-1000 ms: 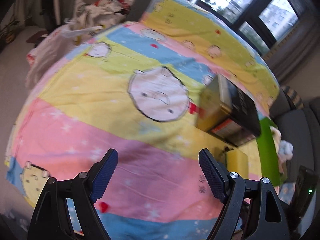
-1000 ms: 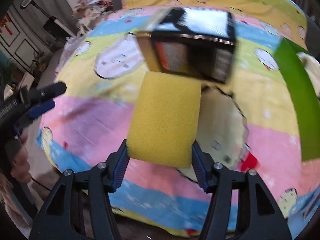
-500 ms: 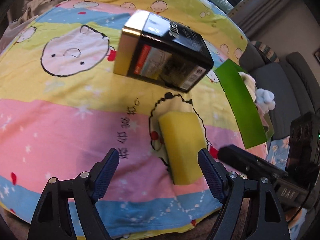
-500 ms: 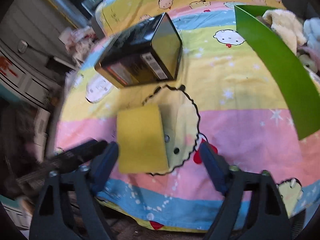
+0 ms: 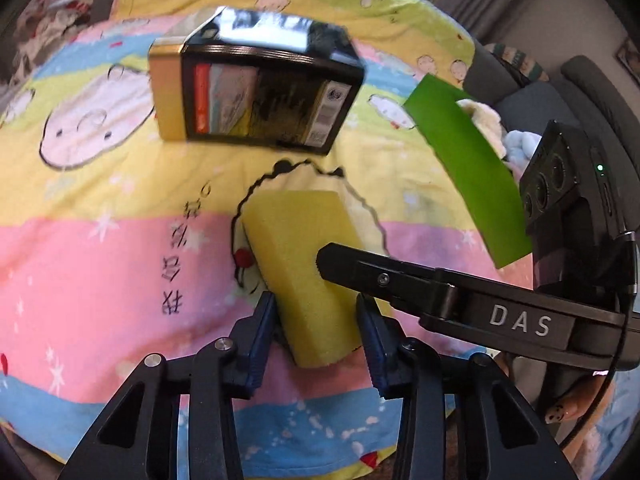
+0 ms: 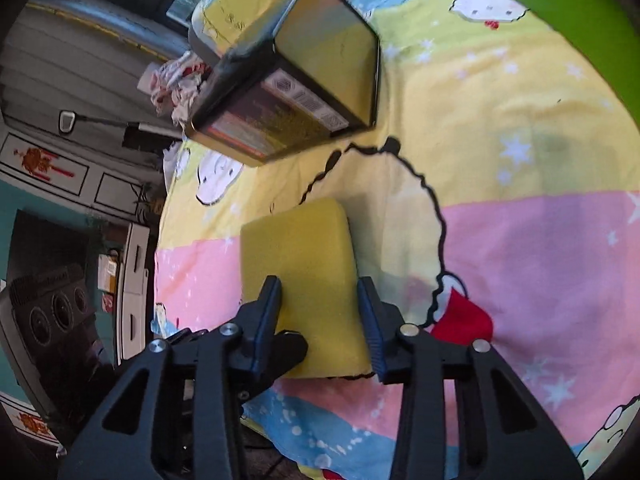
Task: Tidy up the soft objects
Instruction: 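Carry the sponge with the right gripper over the green box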
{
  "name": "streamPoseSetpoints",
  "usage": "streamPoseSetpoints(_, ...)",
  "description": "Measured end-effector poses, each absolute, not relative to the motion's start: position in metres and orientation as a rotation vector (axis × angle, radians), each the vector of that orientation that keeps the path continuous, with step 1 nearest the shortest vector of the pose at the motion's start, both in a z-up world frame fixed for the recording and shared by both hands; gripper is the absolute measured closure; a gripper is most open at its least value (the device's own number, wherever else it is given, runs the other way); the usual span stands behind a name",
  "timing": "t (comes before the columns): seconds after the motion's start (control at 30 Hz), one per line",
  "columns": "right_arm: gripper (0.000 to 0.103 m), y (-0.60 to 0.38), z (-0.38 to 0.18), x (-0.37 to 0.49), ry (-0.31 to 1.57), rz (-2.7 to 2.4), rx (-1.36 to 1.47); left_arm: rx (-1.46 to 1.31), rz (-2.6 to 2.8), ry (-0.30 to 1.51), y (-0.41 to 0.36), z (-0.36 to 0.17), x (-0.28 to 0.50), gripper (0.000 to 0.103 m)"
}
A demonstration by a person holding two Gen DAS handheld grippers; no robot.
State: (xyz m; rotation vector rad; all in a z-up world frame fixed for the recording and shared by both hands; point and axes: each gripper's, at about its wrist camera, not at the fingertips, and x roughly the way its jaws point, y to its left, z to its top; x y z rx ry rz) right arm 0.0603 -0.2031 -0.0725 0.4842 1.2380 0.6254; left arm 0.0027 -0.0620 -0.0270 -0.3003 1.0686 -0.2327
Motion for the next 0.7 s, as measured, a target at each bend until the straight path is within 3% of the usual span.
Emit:
streamPoseSetpoints(0.43, 0.063, -0.305, 0.064, 0.077, 0.814, 0.469, 0.529, -0.174, -0.434, 0.738, -0.161, 0.093, 0.050, 0.062)
streamPoseSetpoints(0.7, 0.062, -0.378, 0.084, 0.080, 0.724, 0.299, 0.547, -0.151, -0.596, 0.734, -0.239, 0.108, 0.079, 0.062)
